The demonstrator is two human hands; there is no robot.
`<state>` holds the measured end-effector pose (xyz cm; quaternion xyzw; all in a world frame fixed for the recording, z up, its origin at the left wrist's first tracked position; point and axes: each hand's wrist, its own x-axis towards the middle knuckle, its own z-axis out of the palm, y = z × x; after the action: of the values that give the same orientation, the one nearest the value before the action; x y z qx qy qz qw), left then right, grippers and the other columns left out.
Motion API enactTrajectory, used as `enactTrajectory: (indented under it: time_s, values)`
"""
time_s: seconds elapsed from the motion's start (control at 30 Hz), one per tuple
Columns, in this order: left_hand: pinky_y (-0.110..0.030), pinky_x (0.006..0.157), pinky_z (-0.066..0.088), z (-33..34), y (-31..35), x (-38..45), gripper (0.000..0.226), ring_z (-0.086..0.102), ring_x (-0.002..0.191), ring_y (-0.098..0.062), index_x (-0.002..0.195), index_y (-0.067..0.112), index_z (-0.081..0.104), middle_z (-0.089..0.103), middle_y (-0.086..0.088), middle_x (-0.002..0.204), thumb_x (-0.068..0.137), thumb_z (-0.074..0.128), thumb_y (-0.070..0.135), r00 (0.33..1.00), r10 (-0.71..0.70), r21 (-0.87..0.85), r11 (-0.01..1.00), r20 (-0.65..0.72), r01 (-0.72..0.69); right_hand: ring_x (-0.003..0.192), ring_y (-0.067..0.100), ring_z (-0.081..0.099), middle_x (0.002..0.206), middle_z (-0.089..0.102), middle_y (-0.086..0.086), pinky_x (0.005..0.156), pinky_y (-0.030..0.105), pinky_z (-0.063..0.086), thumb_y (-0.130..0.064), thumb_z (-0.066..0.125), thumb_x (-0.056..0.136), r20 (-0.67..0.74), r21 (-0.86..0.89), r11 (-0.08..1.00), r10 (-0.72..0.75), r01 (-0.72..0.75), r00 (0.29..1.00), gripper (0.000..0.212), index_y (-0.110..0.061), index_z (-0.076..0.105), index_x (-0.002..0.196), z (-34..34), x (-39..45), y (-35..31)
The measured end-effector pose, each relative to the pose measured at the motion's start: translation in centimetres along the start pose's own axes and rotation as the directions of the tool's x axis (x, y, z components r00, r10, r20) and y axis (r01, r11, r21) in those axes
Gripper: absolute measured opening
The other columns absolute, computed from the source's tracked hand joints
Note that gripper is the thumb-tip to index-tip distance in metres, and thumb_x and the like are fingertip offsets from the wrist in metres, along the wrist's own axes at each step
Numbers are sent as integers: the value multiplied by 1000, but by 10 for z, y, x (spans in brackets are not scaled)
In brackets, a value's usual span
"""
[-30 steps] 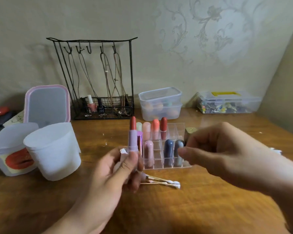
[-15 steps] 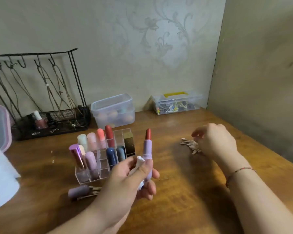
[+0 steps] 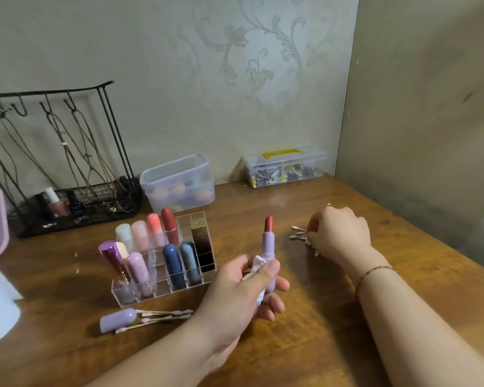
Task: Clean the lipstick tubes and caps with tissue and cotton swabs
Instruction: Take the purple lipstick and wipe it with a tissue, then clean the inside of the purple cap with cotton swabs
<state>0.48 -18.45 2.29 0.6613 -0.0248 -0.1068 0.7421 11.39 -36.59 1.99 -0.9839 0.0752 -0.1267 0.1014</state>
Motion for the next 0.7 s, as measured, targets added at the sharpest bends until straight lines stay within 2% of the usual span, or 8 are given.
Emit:
enactTrajectory:
  time_s: [0.17,0.27,0.37,0.43,0.53,0.6,0.67,0.7]
  values:
    - [-24,51,45,-13,4,-8,30,58,60,-17,112,8,58,69,-13,87,90,60,29,1000,2,-5,1000,19,-2,110,26,49,101,67,1,88,39,38,-30,58,93,-18,63,998,-27,28,999,10,-35,63,86,2,1,1]
    - [-25,51,45,-24,5,-14,32,58,61,-18,113,9,56,70,-13,89,90,59,31,999,17,18,1000,28,-17,111,25,49,103,68,-1,88,39,37,-30,58,96,-36,90,994,-59,62,998,10,-35,66,92,5,3,-1]
    - [-24,49,44,-35,5,-22,34,58,61,-19,113,11,56,71,-14,90,89,60,34,999,24,71,997,37,-27,104,24,54,100,70,-4,84,37,40,-28,61,95,-134,141,983,-97,116,986,9,-35,66,91,6,3,-3]
    - [-25,49,43,-45,5,-28,35,58,61,-20,113,11,56,71,-14,91,88,60,35,999,32,94,995,41,-36,98,25,60,96,72,-3,81,36,48,-26,65,93,-216,256,957,-84,139,973,11,-35,67,87,3,5,-2]
    - [-26,49,42,-62,5,-42,38,55,57,-20,111,8,56,69,-12,85,84,62,35,998,54,75,996,10,-55,83,20,64,90,72,1,74,34,51,-19,67,92,-381,523,816,-37,248,924,16,-33,66,84,-7,-3,-12]
    - [-26,48,41,-75,7,-54,44,54,55,-20,108,7,56,67,-10,81,76,66,37,998,60,42,997,-28,-59,67,5,61,82,70,0,69,29,51,-15,66,92,-452,650,672,-34,355,891,15,-29,66,87,-18,-20,-31]
    - [-26,46,41,-88,10,-65,49,52,53,-20,105,7,57,65,-11,79,70,69,38,996,61,-13,998,-72,-62,60,2,60,74,68,-8,59,16,49,-24,65,91,-453,715,554,-98,427,886,5,-29,67,93,-30,-48,-55]
    - [-26,45,41,-94,12,-70,48,51,51,-19,105,7,57,64,-11,77,69,69,36,994,51,-54,997,-101,-57,61,1,62,69,67,-10,55,10,47,-32,64,88,-443,724,520,-153,453,883,9,-30,68,95,-34,-64,-67]
